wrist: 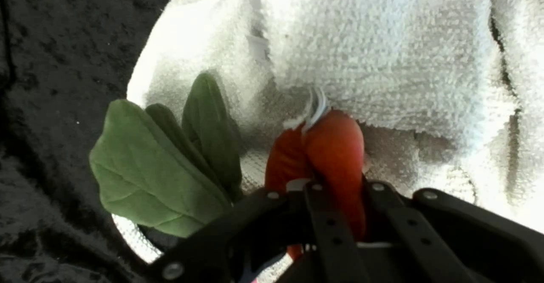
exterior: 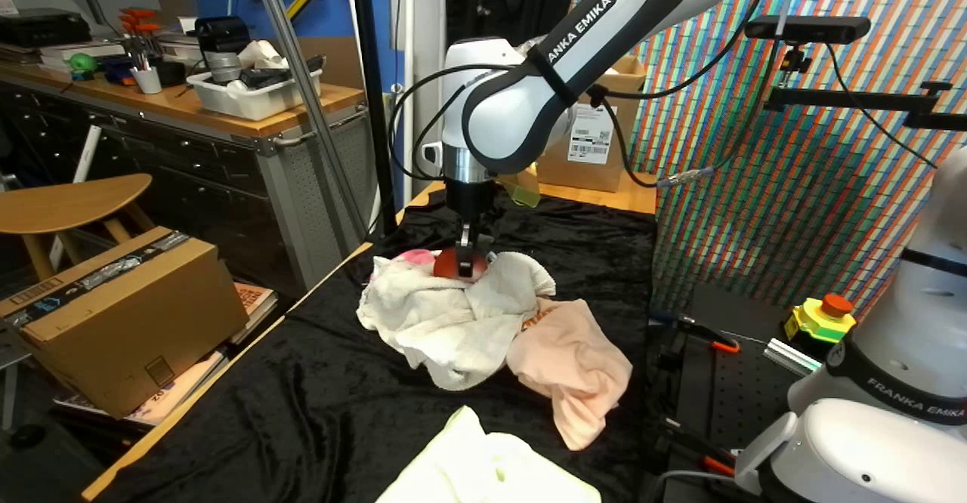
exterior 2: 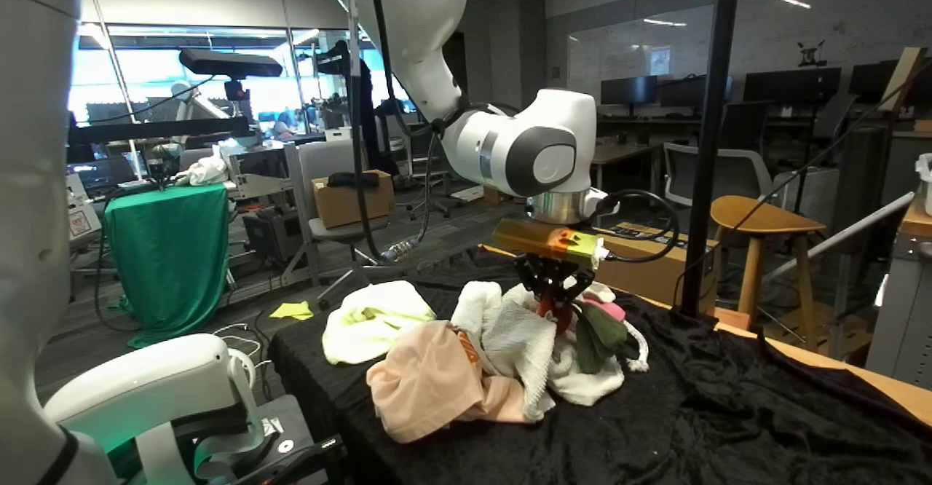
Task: Pile the things on the table on the rope
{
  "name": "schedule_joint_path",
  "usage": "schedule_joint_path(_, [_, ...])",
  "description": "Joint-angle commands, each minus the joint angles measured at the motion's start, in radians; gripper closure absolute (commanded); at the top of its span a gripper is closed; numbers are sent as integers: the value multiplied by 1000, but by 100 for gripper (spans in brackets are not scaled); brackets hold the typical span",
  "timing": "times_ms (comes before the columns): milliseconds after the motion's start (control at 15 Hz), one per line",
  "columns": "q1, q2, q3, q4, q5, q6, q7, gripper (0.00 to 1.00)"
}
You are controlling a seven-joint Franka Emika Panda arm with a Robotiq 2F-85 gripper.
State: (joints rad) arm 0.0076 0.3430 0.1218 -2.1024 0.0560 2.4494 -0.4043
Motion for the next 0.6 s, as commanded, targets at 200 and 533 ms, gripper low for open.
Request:
schedule_joint_path(200, [-10, 37, 27, 55, 11, -87, -41, 62])
schedule_joint_path(533, [-9, 23, 20, 56, 2, -92, -26, 31])
